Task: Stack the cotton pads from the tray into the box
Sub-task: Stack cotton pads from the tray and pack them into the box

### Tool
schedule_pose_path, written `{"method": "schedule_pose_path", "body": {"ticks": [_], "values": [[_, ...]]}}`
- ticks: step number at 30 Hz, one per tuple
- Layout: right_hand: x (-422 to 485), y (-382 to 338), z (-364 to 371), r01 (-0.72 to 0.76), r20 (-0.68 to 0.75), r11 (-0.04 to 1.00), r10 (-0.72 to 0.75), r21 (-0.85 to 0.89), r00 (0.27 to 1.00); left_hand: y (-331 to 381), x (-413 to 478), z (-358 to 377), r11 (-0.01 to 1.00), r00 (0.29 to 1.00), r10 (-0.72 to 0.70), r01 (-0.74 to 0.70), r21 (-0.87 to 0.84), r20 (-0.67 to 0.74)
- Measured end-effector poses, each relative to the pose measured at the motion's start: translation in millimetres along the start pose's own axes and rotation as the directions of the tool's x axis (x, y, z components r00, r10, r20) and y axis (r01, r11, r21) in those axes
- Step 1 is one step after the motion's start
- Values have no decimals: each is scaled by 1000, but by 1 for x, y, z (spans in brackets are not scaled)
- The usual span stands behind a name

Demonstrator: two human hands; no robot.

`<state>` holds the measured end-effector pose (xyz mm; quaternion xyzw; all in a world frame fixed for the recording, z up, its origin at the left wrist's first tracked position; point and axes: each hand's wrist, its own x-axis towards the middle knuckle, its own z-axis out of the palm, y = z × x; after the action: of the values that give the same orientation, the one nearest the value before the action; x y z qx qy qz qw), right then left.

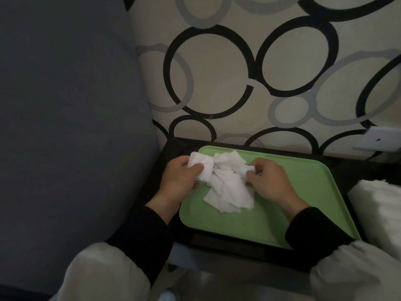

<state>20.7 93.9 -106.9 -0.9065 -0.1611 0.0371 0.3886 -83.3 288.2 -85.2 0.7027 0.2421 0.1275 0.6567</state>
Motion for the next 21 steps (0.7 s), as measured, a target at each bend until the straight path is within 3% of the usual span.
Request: {"method": "schedule_pose_path", "body": {"ticks": [4,7,9,14,21], "values": [[3,-1,-10,-52,-51,971,66,235,997,-1,0,1,1000,1000,-8,8,-4,30],[-1,-13,-21,-86,87,839,46,538,995,-2,-1,3,1000,997,-25,26,-17,79],[-6,-21,-29,-126,197,751,-6,648,980,-2,-2,6,999,991,-35,36,-11,130],[-11,-24,-37,-162,365,692,-156,703,918,2,-8,14,998,966,-34,45,-39,255],[-16,-26,-35,-114,334,763,-138,636,932,9,-15,24,994,933,-24,59,-87,358]]}}
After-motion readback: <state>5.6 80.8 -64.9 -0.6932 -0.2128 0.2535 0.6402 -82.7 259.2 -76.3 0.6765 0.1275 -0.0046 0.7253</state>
